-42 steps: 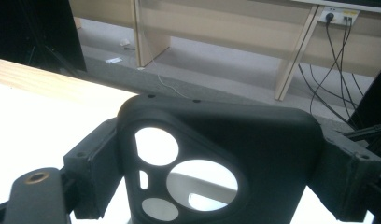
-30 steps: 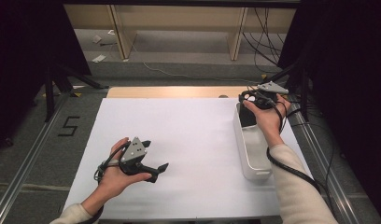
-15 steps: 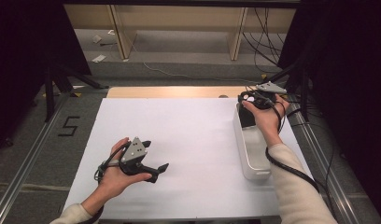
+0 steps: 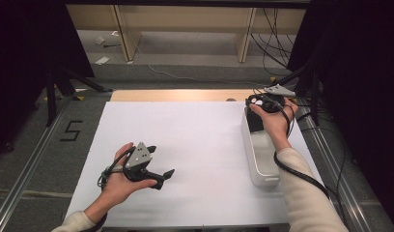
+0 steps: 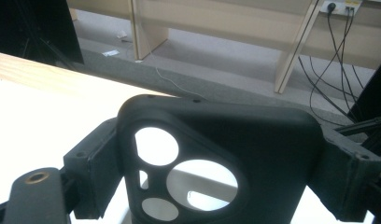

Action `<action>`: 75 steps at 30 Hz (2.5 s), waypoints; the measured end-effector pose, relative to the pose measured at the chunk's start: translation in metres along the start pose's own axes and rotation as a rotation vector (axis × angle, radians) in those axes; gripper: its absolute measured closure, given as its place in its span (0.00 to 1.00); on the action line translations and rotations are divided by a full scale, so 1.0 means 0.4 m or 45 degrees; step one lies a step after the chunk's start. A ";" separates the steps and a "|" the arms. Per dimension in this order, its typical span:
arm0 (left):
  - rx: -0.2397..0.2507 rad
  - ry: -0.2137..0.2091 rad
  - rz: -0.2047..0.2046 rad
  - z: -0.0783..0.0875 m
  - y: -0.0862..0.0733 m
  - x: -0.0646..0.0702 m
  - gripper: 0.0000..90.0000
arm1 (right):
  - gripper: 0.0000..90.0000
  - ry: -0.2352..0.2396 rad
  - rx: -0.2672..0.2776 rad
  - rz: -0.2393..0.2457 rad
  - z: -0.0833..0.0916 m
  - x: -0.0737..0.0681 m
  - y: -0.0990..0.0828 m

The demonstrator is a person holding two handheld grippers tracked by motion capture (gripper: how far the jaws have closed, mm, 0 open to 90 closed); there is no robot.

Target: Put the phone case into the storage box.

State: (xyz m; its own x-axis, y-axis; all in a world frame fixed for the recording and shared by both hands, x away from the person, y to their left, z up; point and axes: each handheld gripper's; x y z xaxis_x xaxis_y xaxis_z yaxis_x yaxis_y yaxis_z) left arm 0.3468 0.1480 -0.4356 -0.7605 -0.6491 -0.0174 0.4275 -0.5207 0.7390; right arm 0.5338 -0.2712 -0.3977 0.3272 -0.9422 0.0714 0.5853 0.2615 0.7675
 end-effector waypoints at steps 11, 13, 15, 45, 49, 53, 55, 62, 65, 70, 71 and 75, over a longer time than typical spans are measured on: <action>0.000 -0.003 -0.001 0.000 -0.001 0.000 0.01 | 0.17 -0.005 -0.016 -0.005 -0.016 0.000 0.000; -0.001 -0.003 0.002 0.000 -0.001 0.000 0.01 | 0.17 -0.004 -0.020 -0.006 -0.017 0.001 0.000; -0.003 -0.005 0.001 0.000 -0.001 0.000 0.01 | 0.17 -0.003 -0.023 -0.005 -0.018 0.001 0.002; -0.003 -0.006 0.006 0.000 -0.002 -0.002 0.01 | 0.17 -0.049 -0.056 -0.040 -0.067 -0.003 0.028; -0.002 -0.006 0.006 0.000 -0.001 -0.002 0.01 | 0.17 -0.055 -0.064 -0.042 -0.074 -0.001 0.031; -0.003 -0.006 0.005 0.000 -0.001 -0.002 0.01 | 0.16 -0.056 -0.071 -0.047 -0.079 -0.001 0.034; -0.003 -0.008 0.007 0.000 -0.001 -0.002 0.01 | 0.16 -0.056 -0.076 -0.056 -0.081 0.002 0.035; -0.001 -0.007 0.006 0.000 -0.001 -0.002 0.01 | 0.16 -0.037 -0.079 -0.065 -0.079 0.007 0.034; -0.002 -0.006 0.003 -0.001 -0.001 -0.002 0.01 | 0.16 -0.031 -0.083 -0.062 -0.079 0.007 0.034; 0.000 -0.009 0.005 -0.001 0.000 -0.001 0.01 | 0.16 -0.020 -0.099 -0.069 -0.081 0.009 0.035; 0.000 -0.009 0.006 -0.001 -0.001 -0.001 0.01 | 0.15 -0.020 -0.106 -0.063 -0.081 0.009 0.036; -0.001 -0.007 0.006 -0.001 -0.001 -0.001 0.01 | 0.14 -0.014 -0.136 -0.055 -0.088 0.011 0.037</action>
State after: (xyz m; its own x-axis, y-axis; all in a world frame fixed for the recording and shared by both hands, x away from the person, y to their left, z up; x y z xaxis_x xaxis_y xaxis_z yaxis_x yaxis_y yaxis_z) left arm 0.3472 0.1484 -0.4360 -0.7612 -0.6485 -0.0101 0.4314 -0.5178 0.7387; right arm 0.5698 -0.2640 -0.4084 0.2923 -0.9551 0.0476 0.6743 0.2411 0.6979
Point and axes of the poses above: each handheld gripper's, and its own axes: z roughly backward along the jaws, y roughly out of its top, x roughly to its right, and after that the axes turned 15 degrees about -x, right-handed
